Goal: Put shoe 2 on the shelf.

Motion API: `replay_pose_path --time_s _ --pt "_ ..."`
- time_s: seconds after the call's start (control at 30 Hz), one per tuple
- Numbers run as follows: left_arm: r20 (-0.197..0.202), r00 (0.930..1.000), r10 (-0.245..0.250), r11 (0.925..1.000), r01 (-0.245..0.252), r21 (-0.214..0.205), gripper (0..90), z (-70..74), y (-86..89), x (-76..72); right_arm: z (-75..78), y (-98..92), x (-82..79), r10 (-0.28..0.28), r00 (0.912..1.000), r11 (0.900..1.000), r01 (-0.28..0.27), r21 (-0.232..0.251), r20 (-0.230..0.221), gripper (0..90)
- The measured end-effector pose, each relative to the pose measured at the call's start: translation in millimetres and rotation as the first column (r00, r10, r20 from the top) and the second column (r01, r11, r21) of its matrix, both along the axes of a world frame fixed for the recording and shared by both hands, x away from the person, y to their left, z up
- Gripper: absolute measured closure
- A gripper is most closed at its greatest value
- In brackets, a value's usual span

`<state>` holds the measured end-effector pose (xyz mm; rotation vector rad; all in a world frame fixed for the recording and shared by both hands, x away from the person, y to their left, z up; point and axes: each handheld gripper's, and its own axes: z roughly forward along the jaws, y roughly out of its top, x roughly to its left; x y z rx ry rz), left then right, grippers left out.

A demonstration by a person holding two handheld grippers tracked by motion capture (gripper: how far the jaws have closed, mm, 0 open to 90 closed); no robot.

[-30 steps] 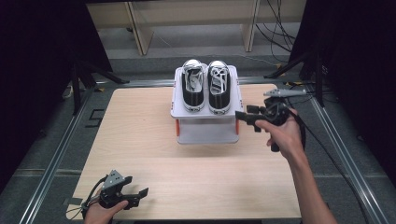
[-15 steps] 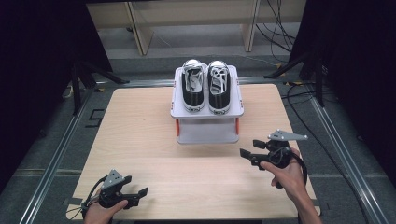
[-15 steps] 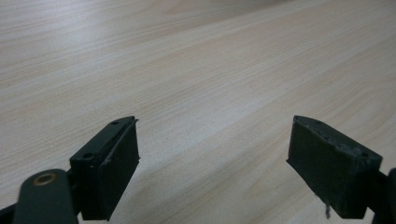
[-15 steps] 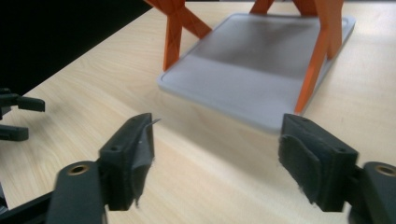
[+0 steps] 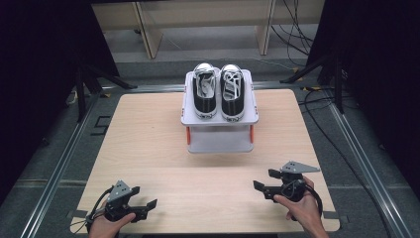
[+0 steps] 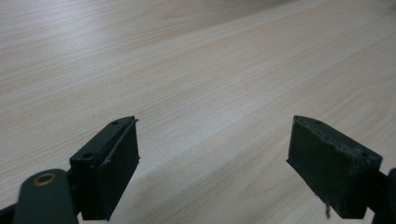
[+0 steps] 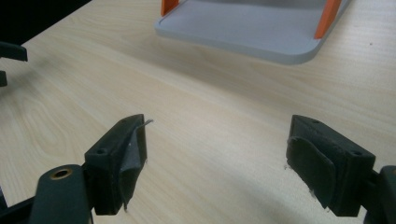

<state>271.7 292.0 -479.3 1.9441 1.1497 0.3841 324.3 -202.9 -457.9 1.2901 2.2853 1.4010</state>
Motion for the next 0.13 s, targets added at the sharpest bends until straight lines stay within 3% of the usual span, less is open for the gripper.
replay_pose_path --time_s 0.07,0.13 --pt "0.002 1.0000 0.000 1.0000 0.000 0.005 15.5 0.2 0.3 0.5 -3.0 -0.1 -2.8 0.011 0.9999 0.9999 -0.011 0.007 -0.010 21.6" --pt "0.003 1.0000 0.001 1.0000 -0.001 0.006 15.6 0.4 0.3 0.5 -4.8 -1.3 -4.5 -0.002 1.0000 0.9997 0.002 -0.023 -0.004 21.6"
